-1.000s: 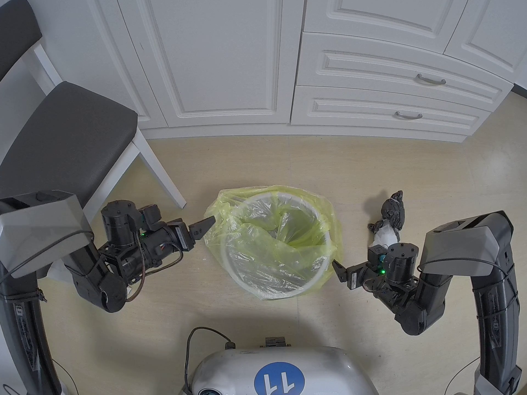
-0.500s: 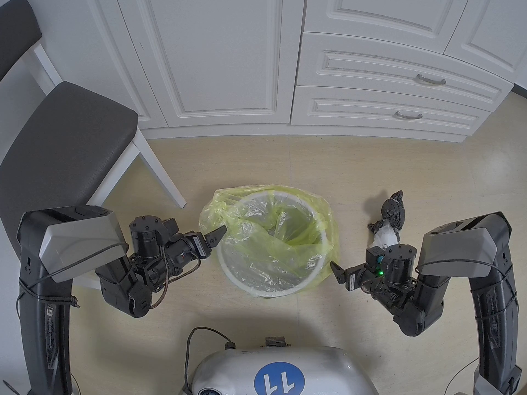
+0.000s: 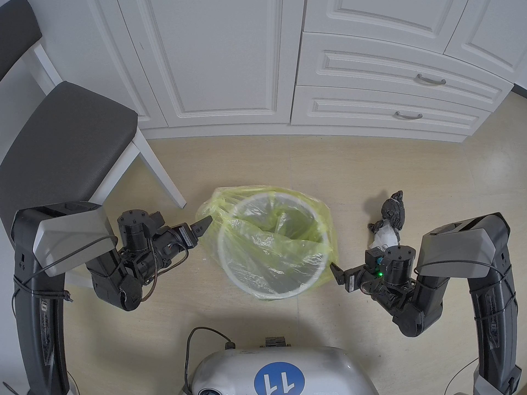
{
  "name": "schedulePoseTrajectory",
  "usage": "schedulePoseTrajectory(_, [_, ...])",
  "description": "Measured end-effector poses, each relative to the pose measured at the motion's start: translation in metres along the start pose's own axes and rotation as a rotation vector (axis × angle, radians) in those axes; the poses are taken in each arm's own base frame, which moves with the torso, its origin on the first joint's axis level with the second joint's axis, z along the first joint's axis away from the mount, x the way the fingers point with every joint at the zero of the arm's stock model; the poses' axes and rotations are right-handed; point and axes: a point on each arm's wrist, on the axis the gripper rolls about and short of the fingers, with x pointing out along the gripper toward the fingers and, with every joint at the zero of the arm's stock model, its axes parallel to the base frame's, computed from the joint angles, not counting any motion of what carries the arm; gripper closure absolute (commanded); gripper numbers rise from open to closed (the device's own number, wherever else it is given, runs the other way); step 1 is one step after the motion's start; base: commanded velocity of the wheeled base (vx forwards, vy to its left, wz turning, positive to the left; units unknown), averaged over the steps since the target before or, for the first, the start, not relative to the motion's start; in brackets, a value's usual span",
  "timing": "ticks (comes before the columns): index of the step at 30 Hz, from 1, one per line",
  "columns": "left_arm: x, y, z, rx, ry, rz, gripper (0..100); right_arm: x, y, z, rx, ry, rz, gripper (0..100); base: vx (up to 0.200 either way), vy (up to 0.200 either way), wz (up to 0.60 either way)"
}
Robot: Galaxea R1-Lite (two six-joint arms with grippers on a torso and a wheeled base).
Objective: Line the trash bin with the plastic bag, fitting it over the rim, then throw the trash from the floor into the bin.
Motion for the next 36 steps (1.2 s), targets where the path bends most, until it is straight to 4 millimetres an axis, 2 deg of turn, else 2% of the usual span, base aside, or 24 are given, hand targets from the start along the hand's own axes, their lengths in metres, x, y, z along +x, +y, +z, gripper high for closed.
schedulePoseTrajectory(9, [-0.008,-0.005,0.006,0.001,0.007,-0.028,0,-0.001,0.0,0.0,0.0,0.001,0.0,0,0.0,0.0,0.0])
schedulePoseTrajectory(16, [-0.008,-0.002,0.005,-0.001,0.018,-0.033,0,-0.001,0.0,0.001,0.0,-0.001,-0.001,0,0.0,0.0,0.0])
schedulePoseTrajectory(23, [0.003,0.008,-0.016,-0.005,0.073,-0.026,0,-0.005,-0.001,0.01,0.004,-0.021,0.001,0,0.0,0.0,0.0])
schedulePoseTrajectory(29, [0.012,0.013,-0.033,-0.011,0.132,-0.015,0,-0.018,-0.002,0.032,0.013,-0.069,0.005,0,0.0,0.0,0.0])
schedulePoseTrajectory(36, [0.029,0.013,-0.056,-0.009,0.319,0.046,0,-0.033,-0.003,0.054,0.019,-0.119,0.012,0,0.0,0.0,0.0])
